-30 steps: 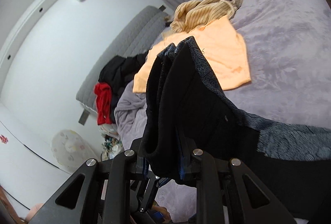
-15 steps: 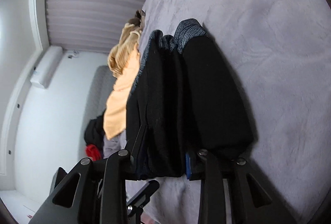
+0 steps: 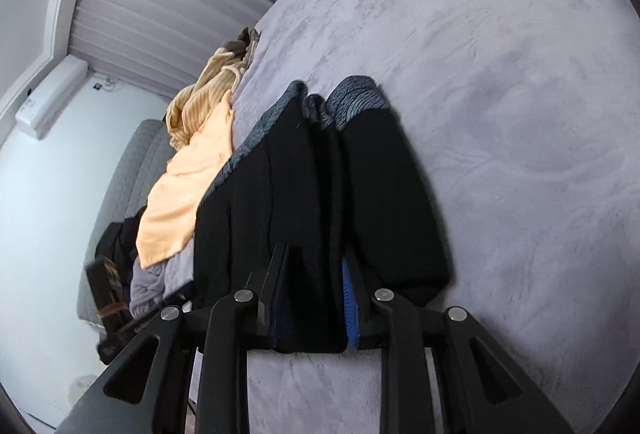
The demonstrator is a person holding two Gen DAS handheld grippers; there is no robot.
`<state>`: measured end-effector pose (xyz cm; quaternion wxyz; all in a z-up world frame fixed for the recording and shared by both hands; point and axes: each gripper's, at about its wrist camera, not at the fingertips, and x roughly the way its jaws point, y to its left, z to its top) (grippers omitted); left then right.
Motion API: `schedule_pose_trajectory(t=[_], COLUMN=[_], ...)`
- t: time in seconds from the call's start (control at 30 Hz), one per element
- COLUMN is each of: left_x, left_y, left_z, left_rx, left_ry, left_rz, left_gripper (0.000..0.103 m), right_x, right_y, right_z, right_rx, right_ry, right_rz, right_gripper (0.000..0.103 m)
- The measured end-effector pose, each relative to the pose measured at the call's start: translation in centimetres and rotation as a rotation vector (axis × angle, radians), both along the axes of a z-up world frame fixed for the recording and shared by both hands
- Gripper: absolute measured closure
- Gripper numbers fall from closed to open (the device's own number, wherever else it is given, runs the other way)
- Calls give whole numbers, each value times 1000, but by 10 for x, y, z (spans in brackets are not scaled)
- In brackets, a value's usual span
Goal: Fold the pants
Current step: 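Press the folded pants flat with the right gripper and open it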
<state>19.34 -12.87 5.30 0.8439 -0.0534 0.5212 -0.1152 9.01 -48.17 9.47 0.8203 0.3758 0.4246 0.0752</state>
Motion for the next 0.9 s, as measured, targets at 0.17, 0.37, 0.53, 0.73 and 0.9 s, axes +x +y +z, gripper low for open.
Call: schedule_pose_trajectory(t=[0.17,0.37,0.53,0.73,0.9], left_x=[6,57,56,34,11], left_y=[9,-14,1,20,20], left_z=[24,3,-15,4,1], left_rx=[36,134,59,-6,-90], left_ry=[-82,-57,-44,-41,10], left_rz=[26,11,91,59,-5], left_gripper=[12,5,0,0,0], right_x=[-21,-8,22,12,4], right_y=[-4,22,22,3,8], right_z=[45,60,-3,-13,-13], right_rx=[-239,-295,-238,-111,-135], right_ry=[-45,-91,38,-7,-39], right_rz=[-35,61,54,39,24], right_gripper=[75,75,75,79,79])
